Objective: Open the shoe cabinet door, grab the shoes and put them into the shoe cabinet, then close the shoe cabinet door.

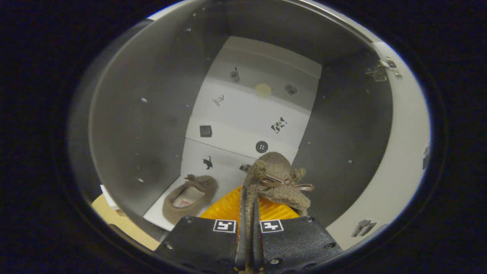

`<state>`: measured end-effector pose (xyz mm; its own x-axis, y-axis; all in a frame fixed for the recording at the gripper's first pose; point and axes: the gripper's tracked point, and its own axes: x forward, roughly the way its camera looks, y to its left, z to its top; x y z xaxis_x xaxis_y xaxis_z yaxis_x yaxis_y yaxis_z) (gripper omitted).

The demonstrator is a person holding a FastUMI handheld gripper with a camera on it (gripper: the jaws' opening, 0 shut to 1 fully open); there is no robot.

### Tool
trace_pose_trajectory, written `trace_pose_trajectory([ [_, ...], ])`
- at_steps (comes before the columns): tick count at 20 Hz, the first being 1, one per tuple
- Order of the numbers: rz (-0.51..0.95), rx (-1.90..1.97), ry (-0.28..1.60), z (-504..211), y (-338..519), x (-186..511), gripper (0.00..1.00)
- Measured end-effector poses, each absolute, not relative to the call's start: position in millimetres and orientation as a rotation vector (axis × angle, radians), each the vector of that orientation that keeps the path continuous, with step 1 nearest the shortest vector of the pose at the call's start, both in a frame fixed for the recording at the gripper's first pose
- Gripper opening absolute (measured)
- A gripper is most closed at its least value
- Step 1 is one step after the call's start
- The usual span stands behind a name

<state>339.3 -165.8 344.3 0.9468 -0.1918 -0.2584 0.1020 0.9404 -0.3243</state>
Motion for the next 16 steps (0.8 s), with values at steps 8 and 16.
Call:
trace_pose_trajectory([
  [8,-0.133,-0.298,0.465,249,-177,414,0.12],
  [16,-0.086,-0.243,0.5,237,-177,409,0.28],
])
